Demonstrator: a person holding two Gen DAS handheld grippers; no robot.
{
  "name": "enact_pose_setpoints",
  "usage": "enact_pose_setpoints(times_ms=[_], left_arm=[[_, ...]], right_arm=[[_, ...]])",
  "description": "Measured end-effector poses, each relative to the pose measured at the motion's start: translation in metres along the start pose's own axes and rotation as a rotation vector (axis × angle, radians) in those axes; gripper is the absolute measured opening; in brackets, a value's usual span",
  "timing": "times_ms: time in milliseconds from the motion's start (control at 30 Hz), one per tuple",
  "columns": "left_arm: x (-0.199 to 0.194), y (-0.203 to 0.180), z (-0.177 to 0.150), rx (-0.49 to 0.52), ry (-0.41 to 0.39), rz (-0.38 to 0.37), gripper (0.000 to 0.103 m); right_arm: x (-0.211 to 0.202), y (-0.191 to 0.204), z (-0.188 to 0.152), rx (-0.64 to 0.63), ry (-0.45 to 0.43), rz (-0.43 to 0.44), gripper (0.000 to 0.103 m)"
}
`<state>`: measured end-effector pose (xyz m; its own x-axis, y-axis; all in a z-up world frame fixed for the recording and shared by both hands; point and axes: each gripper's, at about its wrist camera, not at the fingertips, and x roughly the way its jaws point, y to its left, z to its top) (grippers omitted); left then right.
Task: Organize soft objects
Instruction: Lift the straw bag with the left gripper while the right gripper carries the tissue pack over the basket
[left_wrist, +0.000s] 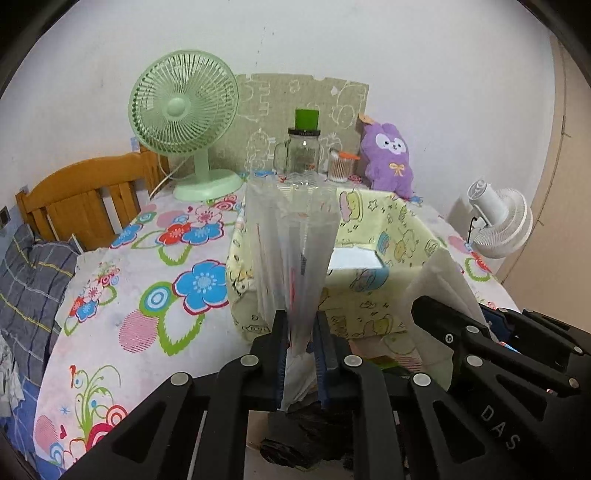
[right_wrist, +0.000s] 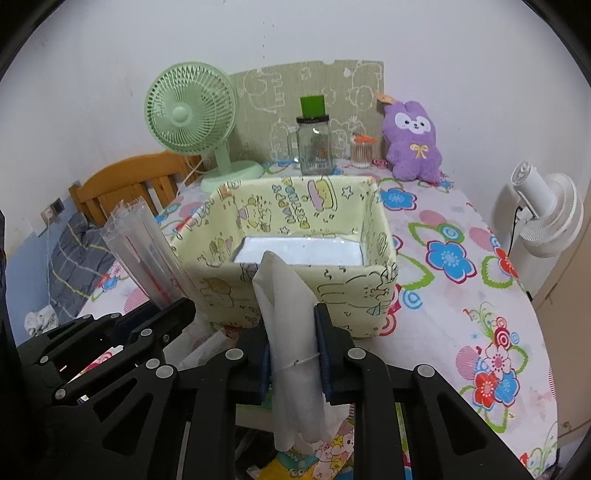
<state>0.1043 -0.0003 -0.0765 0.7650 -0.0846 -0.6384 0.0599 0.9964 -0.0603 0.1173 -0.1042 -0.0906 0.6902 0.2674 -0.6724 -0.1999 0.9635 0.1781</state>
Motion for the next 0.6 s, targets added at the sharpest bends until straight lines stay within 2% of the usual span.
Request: enact_pose_setpoints(times_ms=[600], left_arm=[[-0.050, -0.018, 0.018, 0.015, -0.085, -0.016, 0.011]], right_arm=[[-0.064, -0.003, 0.015, 0.008, -0.124, 0.003, 0.020]])
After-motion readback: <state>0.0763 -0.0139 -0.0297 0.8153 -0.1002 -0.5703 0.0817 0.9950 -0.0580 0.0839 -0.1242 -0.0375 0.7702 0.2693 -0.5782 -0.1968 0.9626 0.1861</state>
